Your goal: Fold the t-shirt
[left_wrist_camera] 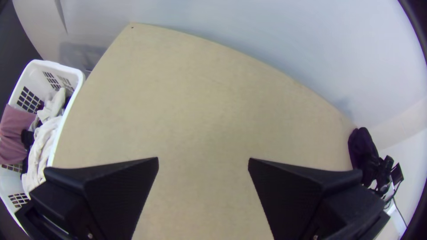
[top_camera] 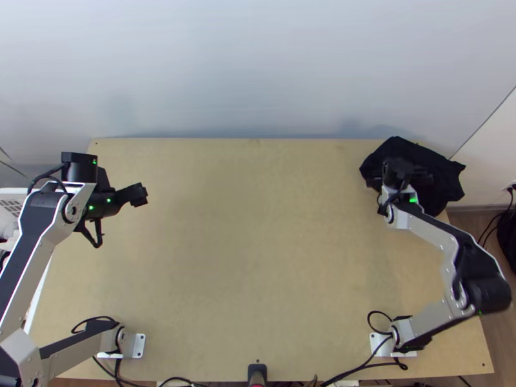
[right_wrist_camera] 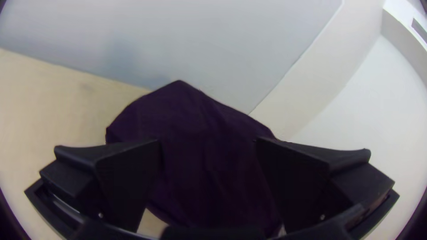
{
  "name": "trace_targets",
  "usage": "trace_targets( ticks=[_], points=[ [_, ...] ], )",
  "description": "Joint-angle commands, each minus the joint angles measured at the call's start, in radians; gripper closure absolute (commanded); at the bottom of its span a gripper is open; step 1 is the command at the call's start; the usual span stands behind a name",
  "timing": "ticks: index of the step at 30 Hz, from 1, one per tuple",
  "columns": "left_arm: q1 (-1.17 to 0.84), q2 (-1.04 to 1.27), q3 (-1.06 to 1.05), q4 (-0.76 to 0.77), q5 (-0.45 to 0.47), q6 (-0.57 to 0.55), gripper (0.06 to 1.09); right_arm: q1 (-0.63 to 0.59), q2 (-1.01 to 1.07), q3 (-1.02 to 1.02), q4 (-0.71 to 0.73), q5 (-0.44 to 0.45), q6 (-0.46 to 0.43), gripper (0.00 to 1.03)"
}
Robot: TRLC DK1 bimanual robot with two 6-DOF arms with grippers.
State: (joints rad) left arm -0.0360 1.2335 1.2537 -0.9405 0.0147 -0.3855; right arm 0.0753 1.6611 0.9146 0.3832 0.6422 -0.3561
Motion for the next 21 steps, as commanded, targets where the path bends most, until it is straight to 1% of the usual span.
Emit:
trace_targets(
  ticks=[1,4,7,11,15,18,21],
  points=[
    [-0.019,0.014,0.001,0.006,0.001,-0.013,0.1,0.011,-0.11,0.181,-0.253,0.004,0.149,0.04],
    [-0.025,0.017,0.003,0.006,0.001,-0.021,0.1,-0.058,-0.027,0.311,-0.283,0.002,0.23,0.04],
    [-0.027,0.014,0.004,0.006,0.001,-0.024,0.1,-0.118,0.097,0.472,-0.388,0.002,0.289,0.04],
    [-0.015,-0.002,-0.01,0.006,-0.001,-0.018,0.1,-0.157,0.226,0.601,-0.474,0.002,0.341,0.04],
    [0.001,-0.02,-0.031,0.006,-0.001,-0.009,0.1,-0.164,0.307,0.616,-0.58,-0.007,0.413,0.04],
    [0.008,-0.028,-0.045,0.006,-0.001,-0.003,0.1,-0.169,0.353,0.581,-0.664,-0.041,0.482,0.04],
    [0.008,-0.029,-0.053,0.006,-0.001,-0.003,0.1,-0.178,0.382,0.538,-0.713,-0.062,0.534,0.04]
  ],
)
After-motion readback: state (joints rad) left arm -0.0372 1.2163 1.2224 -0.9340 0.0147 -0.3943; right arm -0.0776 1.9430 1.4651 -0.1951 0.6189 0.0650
